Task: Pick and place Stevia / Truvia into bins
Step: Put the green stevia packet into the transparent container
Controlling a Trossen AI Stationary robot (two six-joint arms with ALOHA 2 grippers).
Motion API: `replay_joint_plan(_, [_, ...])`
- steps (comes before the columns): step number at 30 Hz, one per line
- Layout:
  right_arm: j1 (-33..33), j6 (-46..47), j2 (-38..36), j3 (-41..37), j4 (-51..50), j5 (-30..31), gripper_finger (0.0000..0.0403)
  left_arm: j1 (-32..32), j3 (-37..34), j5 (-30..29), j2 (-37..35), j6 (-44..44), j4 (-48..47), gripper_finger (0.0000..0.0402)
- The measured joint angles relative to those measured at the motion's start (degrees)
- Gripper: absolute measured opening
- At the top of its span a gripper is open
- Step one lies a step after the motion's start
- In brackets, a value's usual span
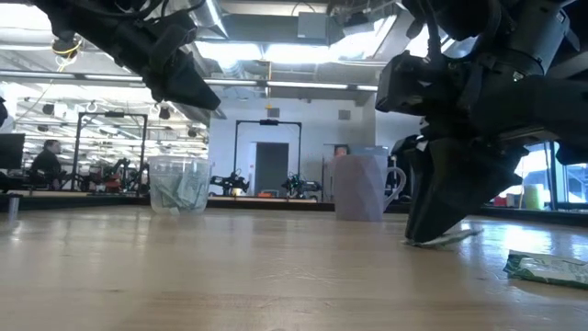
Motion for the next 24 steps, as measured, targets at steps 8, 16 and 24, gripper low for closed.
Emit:
replay_joint_plan(8, [-0.03,-1.61,-0.57,-0.16,0.13,-0.23,0.0006,0.0,0.0,-0.01,0.0,0.0,0.03,0.0103])
replay_joint_plan(16, [-0.73,-7.94,-8.2,-0.53,-0.24,7.51,0.0006,0.0,0.0,0.84,0.0,-0.01,2.57,0.0104])
replay_joint_plan(24, [-3.01,-25.44,-14.54,-0.42,11.27,25.77,0.0002,-0.01,0.04,10.98,1.51,-2.7,11.65,0.0104])
